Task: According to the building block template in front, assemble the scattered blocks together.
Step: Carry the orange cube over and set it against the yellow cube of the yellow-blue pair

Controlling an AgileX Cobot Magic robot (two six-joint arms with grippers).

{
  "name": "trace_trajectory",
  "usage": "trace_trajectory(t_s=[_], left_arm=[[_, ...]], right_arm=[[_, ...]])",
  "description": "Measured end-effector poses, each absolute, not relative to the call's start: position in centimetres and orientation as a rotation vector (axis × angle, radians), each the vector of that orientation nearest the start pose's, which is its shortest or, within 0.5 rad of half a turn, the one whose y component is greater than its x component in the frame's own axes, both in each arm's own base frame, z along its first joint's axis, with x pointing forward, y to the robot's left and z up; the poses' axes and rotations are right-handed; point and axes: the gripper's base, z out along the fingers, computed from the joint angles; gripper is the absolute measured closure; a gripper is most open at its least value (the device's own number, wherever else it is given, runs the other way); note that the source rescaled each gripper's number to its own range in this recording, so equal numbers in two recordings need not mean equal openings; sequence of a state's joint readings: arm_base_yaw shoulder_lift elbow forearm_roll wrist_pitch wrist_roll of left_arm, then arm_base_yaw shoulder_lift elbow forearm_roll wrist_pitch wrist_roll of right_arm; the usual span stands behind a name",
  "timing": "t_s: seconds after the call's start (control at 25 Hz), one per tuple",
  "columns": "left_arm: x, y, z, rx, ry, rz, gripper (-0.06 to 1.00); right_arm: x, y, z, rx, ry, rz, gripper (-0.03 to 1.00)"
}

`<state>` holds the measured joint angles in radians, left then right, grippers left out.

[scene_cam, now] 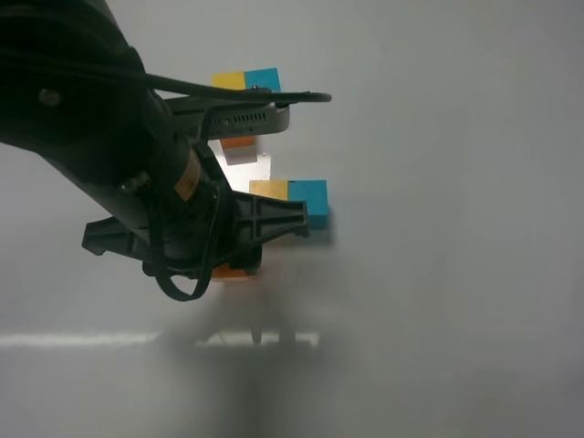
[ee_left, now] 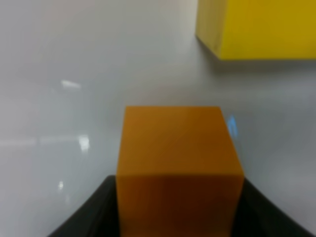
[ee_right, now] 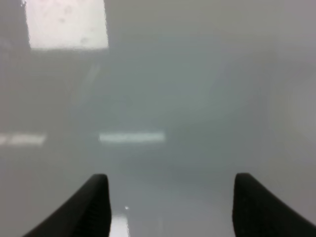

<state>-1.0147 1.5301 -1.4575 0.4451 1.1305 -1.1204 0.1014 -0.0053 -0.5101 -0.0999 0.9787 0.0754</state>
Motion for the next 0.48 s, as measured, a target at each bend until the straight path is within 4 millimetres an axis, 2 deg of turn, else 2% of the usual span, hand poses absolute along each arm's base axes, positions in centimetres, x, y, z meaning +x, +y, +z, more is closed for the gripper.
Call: trace_trajectory(t_s=[0.48], left_arm=[[21.8,-25.9,36.0,-0.048,2.53,-0.265,0.72]], right_arm=[[-0.3,-0.8,28.7,-0.026,1.943,0.0,0.58]])
